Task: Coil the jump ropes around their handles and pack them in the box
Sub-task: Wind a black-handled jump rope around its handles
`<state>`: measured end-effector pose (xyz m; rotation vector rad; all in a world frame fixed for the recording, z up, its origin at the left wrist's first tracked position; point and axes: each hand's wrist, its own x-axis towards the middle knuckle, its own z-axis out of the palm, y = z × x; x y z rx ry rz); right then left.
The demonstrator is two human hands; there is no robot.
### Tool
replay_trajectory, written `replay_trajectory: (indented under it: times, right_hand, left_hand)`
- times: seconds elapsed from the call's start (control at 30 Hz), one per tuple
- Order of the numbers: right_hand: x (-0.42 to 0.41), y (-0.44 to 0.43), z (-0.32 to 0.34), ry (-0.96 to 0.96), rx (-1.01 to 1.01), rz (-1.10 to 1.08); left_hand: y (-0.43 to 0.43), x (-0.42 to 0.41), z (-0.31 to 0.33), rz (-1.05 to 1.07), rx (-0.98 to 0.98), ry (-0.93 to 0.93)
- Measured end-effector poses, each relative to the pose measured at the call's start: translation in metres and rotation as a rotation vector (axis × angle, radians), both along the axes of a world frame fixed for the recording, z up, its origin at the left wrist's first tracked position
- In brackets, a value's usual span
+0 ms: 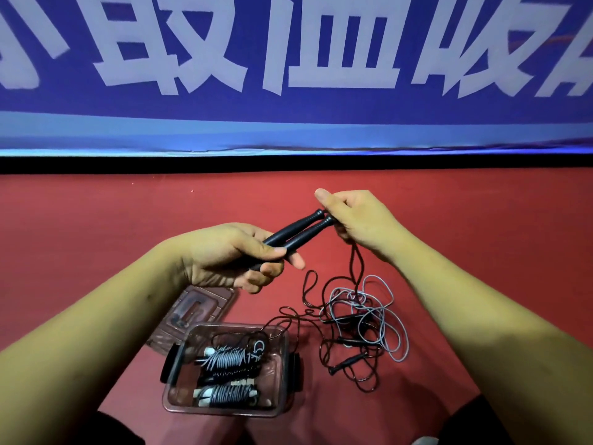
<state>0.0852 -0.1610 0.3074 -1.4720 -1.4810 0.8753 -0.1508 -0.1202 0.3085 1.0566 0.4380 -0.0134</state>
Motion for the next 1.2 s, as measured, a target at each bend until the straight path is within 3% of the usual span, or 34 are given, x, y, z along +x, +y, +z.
replay_trajectory:
  times: [0.27, 0.37, 0.47, 0.6, 0.87, 1.2]
  right_hand:
    - [-0.008, 0.0, -0.004, -0.233, 0.02, -0.064]
    - [-0.013, 0.003, -0.001, -0.017, 0.002, -0.082]
    - [-0.017, 0.002, 0.0, 0.239, -0.057, -0.011]
    - [-0.009, 0.0, -0.011, 0.318, -0.129, 0.074]
    - [-0.053, -0.019, -0.01, 0.295, -0.286, 0.281]
    - [-0.084, -0.021, -0.018, 0.188, -0.275, 0.186]
  left_hand:
    - [-0.01, 0.005, -0.005, 0.113, 0.02, 0.094]
    - [-0.014, 0.01, 0.002, 0.209, 0.105, 0.089]
    - [-0.012, 0.014, 0.01, 0.404, 0.091, -0.069]
    - [0.005, 0.01, 0.018, 0.718, 0.042, -0.302]
    - [0.008, 0.022, -0.001, 1.141, 0.064, -0.308]
    - [0.008, 0.024, -0.003, 1.108, -0.057, -0.376]
